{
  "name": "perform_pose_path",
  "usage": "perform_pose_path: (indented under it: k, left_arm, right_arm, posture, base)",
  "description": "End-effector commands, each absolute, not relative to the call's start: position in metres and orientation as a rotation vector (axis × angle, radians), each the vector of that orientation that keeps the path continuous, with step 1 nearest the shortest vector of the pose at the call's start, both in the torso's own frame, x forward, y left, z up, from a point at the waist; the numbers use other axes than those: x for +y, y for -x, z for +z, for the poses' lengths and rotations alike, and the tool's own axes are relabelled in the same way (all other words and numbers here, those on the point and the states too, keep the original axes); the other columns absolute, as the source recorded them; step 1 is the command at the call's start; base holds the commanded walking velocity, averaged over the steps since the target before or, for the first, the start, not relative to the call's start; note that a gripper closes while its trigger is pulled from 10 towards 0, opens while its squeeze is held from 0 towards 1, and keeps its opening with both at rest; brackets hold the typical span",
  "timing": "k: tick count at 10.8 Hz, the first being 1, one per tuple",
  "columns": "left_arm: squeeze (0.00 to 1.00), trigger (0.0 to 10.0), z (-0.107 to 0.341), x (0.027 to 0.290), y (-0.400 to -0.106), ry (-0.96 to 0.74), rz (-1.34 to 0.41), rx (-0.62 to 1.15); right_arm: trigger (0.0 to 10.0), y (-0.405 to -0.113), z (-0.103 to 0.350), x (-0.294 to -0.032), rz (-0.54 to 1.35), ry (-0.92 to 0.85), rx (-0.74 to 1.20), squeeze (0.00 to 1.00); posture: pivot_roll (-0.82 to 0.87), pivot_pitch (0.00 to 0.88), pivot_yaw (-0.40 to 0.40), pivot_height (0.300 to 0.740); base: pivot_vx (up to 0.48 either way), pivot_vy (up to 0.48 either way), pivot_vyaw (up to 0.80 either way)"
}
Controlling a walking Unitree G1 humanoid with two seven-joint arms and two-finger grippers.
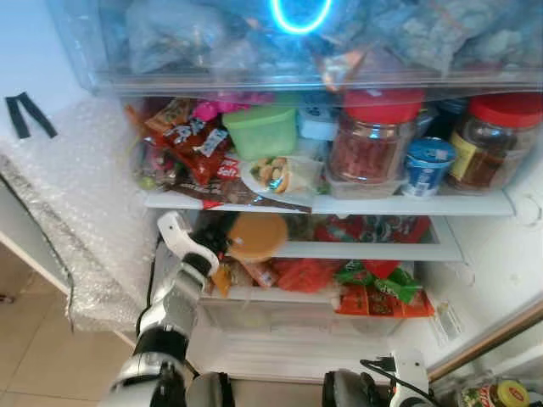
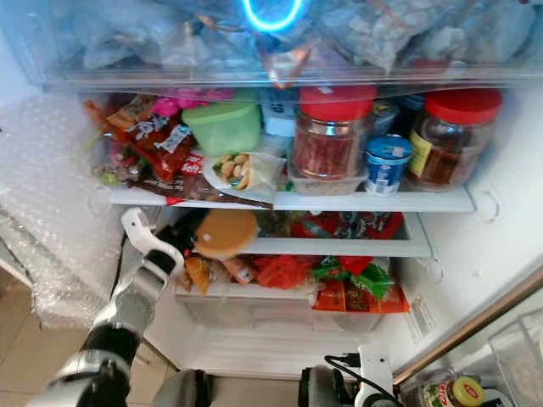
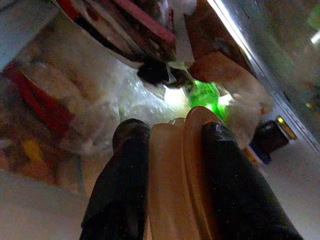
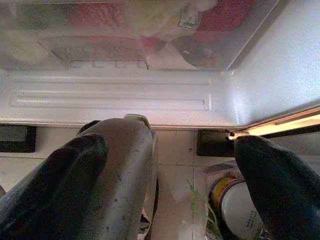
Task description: Restocking fridge
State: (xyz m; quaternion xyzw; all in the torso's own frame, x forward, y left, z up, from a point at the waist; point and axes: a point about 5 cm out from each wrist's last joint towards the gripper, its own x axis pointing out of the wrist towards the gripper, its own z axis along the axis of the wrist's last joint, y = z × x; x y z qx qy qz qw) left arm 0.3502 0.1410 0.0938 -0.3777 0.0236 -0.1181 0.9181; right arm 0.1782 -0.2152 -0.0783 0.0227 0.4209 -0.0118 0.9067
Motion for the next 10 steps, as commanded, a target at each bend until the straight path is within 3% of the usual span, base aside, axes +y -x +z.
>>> perform_pose_path:
  k: [1, 8, 9, 10]
  left_arm:
    - [0.0, 10.0, 0.094, 0.147, -0.352, 0.781, -0.197, 0.036]
    - [0.0, 10.0, 0.099, 0.133, -0.373, 0.861, -0.069, 0.106]
    - [1.0, 10.0, 0.1, 0.132, -0.374, 0.876, -0.064, 0.106]
    - [1.0, 10.0, 0.101, 0.13, -0.374, 0.887, -0.082, 0.112]
  right_arm:
    - [10.0, -0.162, -0.086, -0.218, -0.035, -0.045, 0.934, 0.0]
    - [10.0, -0.156, -0.087, -0.222, -0.059, -0.047, 0.942, 0.0]
    - [10.0, -0.155, -0.088, -0.222, -0.059, -0.049, 0.943, 0.0]
    - [10.0, -0.155, -0.088, -0.222, -0.058, -0.05, 0.943, 0.0]
  posture:
    - [-0.12, 0.076, 0.038, 0.625]
    - [-0.17, 0.129, 0.048, 0.625]
    - [-0.17, 0.13, 0.048, 0.625]
    - [-0.17, 0.131, 0.048, 0.625]
  base:
    - [0.0, 0.0, 0.0]
    - [0.0, 0.0, 0.0]
    - [0.0, 0.0, 0.0]
    - [0.0, 0.0, 0.0]
